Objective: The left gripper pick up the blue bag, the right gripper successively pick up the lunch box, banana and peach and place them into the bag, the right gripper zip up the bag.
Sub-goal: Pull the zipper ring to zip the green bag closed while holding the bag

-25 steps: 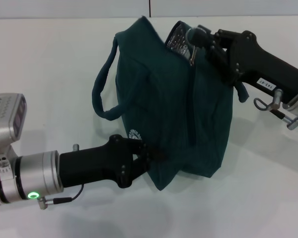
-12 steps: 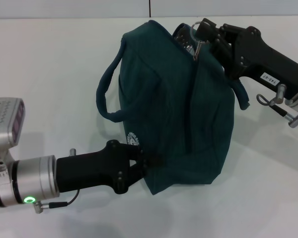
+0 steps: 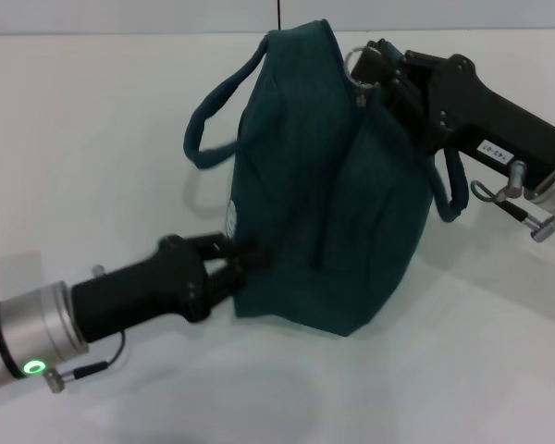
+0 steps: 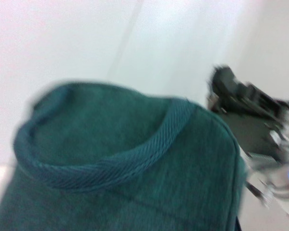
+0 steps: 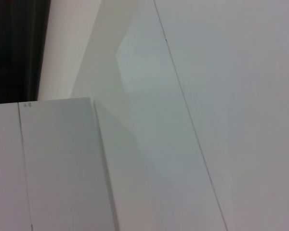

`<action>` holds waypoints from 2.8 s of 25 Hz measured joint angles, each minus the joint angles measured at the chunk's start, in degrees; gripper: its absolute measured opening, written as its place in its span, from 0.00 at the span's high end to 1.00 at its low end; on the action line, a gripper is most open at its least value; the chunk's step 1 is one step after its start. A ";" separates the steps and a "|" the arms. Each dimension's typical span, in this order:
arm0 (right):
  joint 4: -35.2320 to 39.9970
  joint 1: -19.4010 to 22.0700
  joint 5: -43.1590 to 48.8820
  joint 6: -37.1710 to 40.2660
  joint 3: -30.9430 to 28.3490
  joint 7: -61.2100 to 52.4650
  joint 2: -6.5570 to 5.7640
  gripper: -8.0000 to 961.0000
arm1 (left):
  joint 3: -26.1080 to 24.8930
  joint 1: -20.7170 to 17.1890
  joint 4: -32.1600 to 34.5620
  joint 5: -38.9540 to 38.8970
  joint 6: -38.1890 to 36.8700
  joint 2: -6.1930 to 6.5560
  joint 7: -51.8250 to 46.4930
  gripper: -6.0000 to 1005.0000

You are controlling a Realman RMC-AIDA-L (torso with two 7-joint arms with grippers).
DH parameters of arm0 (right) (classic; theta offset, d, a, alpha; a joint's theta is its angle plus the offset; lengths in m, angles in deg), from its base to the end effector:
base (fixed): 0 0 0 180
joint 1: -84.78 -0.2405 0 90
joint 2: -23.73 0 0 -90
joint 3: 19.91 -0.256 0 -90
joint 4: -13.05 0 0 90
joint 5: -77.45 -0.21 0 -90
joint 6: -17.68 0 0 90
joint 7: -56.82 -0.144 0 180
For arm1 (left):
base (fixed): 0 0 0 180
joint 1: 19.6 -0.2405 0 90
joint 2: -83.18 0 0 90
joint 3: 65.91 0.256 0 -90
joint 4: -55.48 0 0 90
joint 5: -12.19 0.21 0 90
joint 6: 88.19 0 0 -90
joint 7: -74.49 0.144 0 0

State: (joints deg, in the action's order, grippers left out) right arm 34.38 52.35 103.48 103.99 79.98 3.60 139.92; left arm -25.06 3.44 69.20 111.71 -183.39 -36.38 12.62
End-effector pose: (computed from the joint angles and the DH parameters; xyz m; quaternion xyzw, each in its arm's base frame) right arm 0.1772 0.3332 -0.0285 -0.8281 0.1237 0.5246 0.1544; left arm -0.2808 0.2525 -0.0479 -0.8674 -0.2731 -0.4015 0.1083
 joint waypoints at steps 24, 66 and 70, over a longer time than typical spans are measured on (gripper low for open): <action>-0.12 -3.48 -0.78 -2.45 -0.19 0.14 0.00 0.90 | -4.52 7.50 -0.21 -6.21 -1.88 -0.16 3.91 0.35; -0.52 -2.78 -3.59 -4.79 -0.94 0.11 -0.24 0.89 | -0.84 8.36 2.17 -3.74 -3.19 0.58 1.53 0.93; -0.51 -3.12 -3.63 -5.51 -1.05 0.12 -0.27 0.89 | -0.78 8.27 2.86 -2.80 -4.50 0.50 1.14 0.93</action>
State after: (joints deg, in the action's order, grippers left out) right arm 33.87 49.23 99.85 98.48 78.93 3.71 139.66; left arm -25.84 11.72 72.06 108.90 -187.89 -35.88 13.76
